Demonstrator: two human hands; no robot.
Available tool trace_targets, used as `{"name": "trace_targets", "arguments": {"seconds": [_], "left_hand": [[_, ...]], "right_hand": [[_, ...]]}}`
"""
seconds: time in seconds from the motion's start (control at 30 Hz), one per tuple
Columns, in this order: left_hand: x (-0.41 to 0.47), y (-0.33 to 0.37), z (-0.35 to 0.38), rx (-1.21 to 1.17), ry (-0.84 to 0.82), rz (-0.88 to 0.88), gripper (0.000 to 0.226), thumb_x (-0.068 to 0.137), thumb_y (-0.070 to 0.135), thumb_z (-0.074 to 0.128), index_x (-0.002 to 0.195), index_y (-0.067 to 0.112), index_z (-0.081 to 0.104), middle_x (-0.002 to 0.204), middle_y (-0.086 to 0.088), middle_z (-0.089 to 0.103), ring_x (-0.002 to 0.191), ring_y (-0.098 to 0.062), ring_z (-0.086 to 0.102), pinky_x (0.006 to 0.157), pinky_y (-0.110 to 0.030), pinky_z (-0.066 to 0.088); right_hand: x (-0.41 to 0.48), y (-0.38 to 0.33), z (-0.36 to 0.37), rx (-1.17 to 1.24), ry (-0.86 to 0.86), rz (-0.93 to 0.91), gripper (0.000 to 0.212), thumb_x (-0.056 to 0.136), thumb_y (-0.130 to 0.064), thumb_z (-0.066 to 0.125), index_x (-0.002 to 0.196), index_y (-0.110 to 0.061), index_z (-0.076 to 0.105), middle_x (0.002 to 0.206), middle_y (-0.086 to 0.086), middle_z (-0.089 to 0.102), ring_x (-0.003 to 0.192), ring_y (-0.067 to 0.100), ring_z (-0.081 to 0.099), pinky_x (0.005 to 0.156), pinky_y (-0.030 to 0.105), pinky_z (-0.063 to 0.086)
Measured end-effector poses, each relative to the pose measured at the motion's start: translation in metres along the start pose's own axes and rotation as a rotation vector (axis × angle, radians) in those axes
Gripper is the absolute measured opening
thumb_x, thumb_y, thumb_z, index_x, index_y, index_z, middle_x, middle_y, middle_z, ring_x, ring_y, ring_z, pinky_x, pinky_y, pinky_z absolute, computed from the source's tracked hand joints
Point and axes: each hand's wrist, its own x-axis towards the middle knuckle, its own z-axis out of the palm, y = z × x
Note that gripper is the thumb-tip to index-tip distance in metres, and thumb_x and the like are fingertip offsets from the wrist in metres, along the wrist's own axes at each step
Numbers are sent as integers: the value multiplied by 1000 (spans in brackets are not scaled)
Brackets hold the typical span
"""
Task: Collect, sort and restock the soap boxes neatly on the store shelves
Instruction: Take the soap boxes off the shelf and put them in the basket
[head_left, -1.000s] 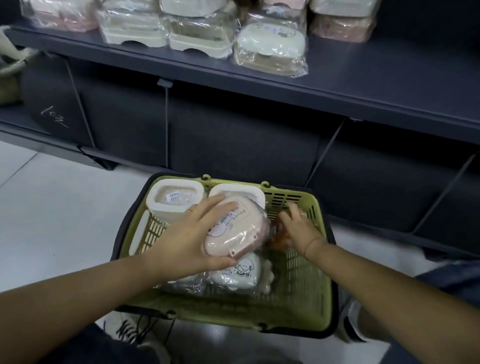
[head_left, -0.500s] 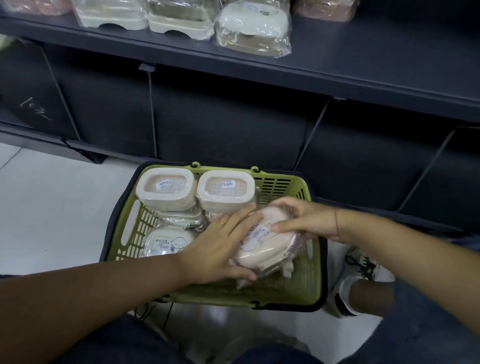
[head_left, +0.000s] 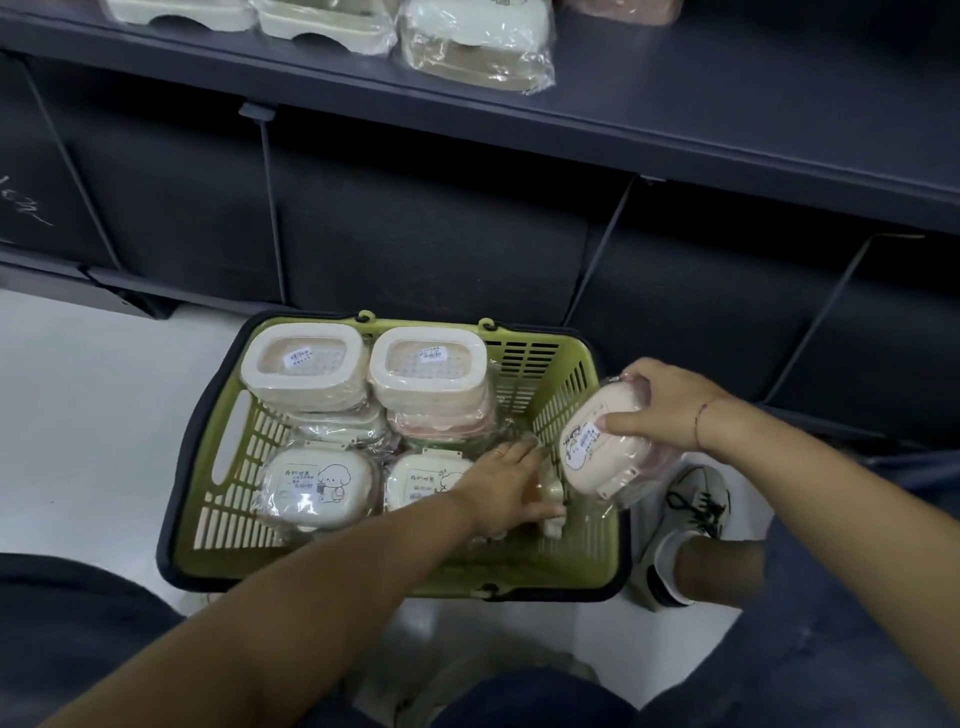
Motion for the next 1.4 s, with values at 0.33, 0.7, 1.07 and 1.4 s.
{"name": "trace_targets", "arguments": {"seconds": [0.33,0.7,1.07,1.4], "left_hand": [[33,9,19,-53,39,-184,99,81,64,63,154,15,18,158,-9,21,146,-30,18,120,-43,19],[58,36,-23,-133,312,-522,57,101,50,40,133,3,40,131,-18,49,121,-33,54,91,-43,50],[86,13,-52,-1072,261,-685,40,102,27,47,125,-4,57,119,-21,66,105,-35,67,55,-28,52],[67,14,-56,-1208,148,-572,69,95,68,27,118,9,56,111,-6,66,111,-28,62,101,-40,46]], "right_hand": [[11,15,-24,106,-5,23,66,76,-41,78,132,-25,48,122,-1,55,104,19,55,81,31,48],[13,26,-32,139,-77,24,64,75,-42,79,129,-28,48,120,0,56,102,19,58,83,34,53],[11,18,26,188,-35,18,62,77,-48,75,128,-27,45,117,-5,54,102,18,55,79,30,48],[10,9,103,-313,316,-121,59,84,-63,55,130,-26,49,122,0,46,117,23,37,93,36,27]]}}
